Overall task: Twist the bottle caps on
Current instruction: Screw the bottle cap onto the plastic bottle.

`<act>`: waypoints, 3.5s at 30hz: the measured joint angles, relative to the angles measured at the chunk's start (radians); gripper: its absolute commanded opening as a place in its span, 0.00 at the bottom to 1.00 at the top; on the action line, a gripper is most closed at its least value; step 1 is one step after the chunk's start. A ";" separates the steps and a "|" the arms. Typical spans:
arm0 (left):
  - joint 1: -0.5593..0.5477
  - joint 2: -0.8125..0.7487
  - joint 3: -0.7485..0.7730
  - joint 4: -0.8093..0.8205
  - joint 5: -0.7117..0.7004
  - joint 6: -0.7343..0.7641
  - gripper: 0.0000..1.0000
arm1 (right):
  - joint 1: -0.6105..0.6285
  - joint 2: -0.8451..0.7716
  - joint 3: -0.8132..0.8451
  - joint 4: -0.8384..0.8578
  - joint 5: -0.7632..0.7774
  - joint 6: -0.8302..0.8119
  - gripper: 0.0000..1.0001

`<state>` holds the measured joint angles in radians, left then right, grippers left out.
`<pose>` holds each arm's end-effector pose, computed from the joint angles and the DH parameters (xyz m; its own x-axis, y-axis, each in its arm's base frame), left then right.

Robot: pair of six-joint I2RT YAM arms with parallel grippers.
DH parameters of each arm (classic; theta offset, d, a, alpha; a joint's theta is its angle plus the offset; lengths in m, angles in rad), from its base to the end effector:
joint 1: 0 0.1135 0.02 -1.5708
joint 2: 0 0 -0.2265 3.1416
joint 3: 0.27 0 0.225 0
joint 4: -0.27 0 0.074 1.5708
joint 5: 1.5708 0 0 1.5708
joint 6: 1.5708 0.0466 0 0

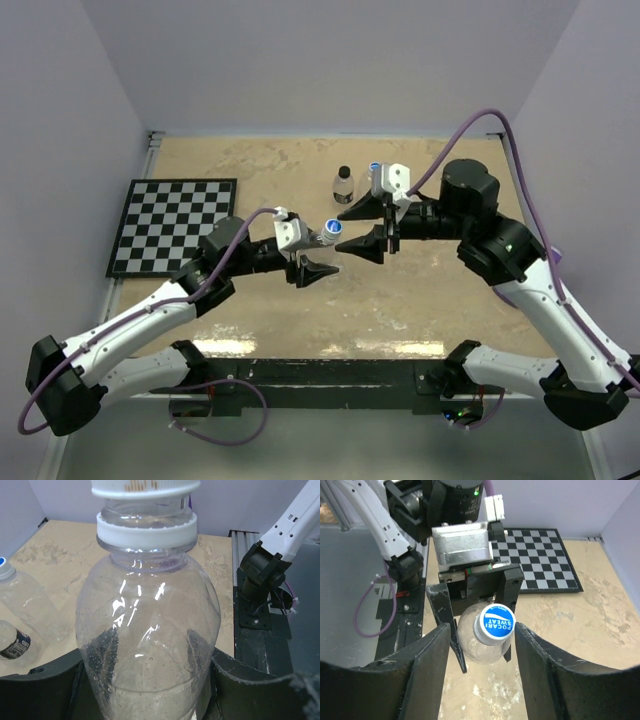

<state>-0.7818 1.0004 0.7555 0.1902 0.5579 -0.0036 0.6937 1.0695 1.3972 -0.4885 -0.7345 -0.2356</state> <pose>0.1501 -0.1838 0.3036 -0.0423 0.0377 -0.9984 0.9727 0.2297 -0.0325 0.1371 0.1547 0.4214 0.1098 -0.1340 -0.9849 -0.9848 0.1197 -0.1261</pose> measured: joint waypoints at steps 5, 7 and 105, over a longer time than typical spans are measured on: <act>0.000 0.000 0.042 -0.058 0.021 0.074 0.00 | 0.000 0.040 0.041 -0.076 -0.018 -0.027 0.60; 0.000 0.001 0.048 -0.076 0.025 0.092 0.00 | 0.000 0.053 0.044 -0.108 -0.021 -0.035 0.60; -0.321 0.117 0.014 0.153 -0.999 0.079 0.00 | 0.001 0.080 -0.008 0.101 0.310 0.335 0.00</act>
<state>-1.1027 1.1179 0.7700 0.3428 -0.4408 0.0750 0.6945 1.1496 1.3888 -0.3870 -0.4248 0.0990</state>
